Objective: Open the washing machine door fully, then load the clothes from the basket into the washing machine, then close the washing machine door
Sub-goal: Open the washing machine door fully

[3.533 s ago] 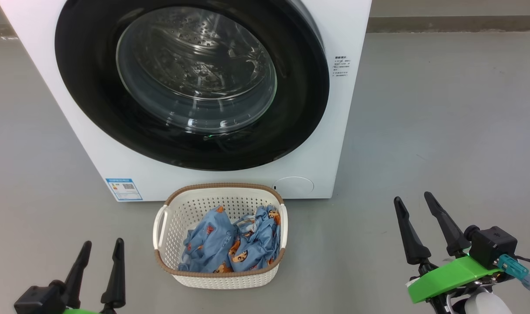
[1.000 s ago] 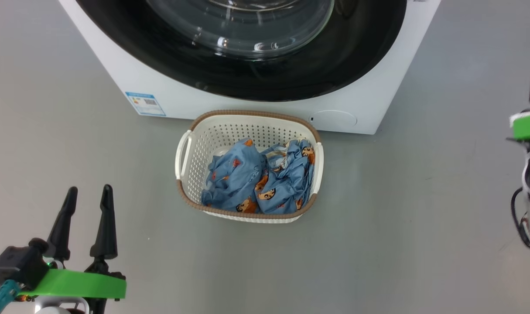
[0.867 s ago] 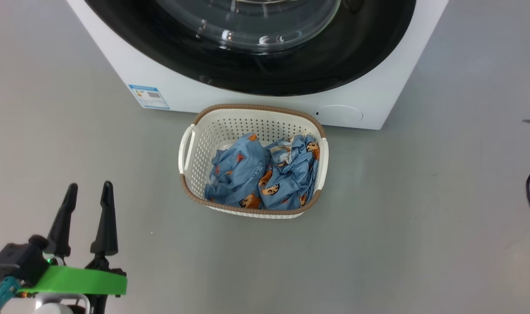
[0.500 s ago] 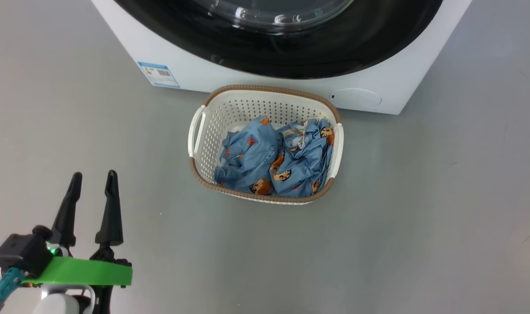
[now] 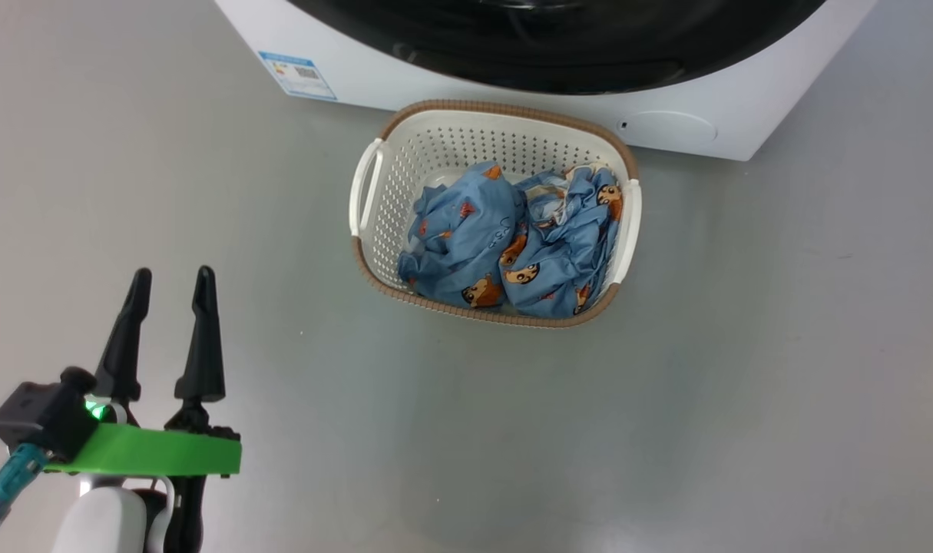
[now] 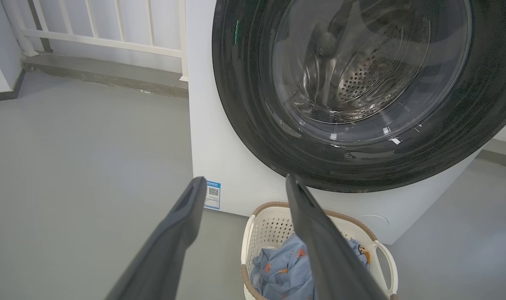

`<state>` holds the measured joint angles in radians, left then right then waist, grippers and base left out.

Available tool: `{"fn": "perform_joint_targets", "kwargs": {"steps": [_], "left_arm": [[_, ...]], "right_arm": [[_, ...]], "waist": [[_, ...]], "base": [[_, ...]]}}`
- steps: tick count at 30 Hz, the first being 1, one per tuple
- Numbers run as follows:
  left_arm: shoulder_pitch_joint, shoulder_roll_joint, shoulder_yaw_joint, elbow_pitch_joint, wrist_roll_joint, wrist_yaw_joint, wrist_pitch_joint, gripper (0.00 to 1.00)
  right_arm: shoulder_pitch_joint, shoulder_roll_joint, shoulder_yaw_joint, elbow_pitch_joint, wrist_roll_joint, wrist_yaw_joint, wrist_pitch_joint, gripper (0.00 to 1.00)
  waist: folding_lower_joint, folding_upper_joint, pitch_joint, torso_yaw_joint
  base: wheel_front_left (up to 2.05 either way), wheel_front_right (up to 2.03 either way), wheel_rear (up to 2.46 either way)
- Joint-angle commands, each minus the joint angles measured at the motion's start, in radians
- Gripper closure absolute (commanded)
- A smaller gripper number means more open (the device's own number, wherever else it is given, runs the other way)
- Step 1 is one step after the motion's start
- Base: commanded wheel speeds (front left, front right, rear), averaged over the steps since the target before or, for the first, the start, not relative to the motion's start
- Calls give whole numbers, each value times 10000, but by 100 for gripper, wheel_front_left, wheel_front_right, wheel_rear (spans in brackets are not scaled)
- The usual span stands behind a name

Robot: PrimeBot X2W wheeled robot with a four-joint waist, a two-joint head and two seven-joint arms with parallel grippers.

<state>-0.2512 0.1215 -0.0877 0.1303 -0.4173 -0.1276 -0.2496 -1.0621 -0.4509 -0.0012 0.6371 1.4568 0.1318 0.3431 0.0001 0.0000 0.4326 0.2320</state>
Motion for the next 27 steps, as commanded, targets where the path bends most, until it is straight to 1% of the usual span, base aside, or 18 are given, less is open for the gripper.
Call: {"fn": "perform_joint_targets", "kwargs": {"steps": [1, 10, 21, 27], "left_arm": [[-277, 237, 340, -237, -78, -30, -122, 0], [-417, 98, 283, -256, -6, -30, -122, 0], [-437, -46, 285, -160, 6, -31, -122, 0], [-389, -72, 383, -45, 26, -31, -122, 0]], "right_arm": [[-286, -74, 140, -111, 234, -11, 230, 100], [-1190, 32, 93, 309, 925, -11, 1149, 100], [-1915, 88, 414, 533, 787, -11, 1473, 100], [-1897, 134, 618, 751, 765, -11, 1773, 100]], "waist": [[0, 0, 209, 188], [0, 0, 603, 577], [0, 0, 762, 858], [0, 0, 598, 836]], "base": [[0, 0, 0], [0, 0, 0], [0, 0, 0], [0, 0, 0]]}}
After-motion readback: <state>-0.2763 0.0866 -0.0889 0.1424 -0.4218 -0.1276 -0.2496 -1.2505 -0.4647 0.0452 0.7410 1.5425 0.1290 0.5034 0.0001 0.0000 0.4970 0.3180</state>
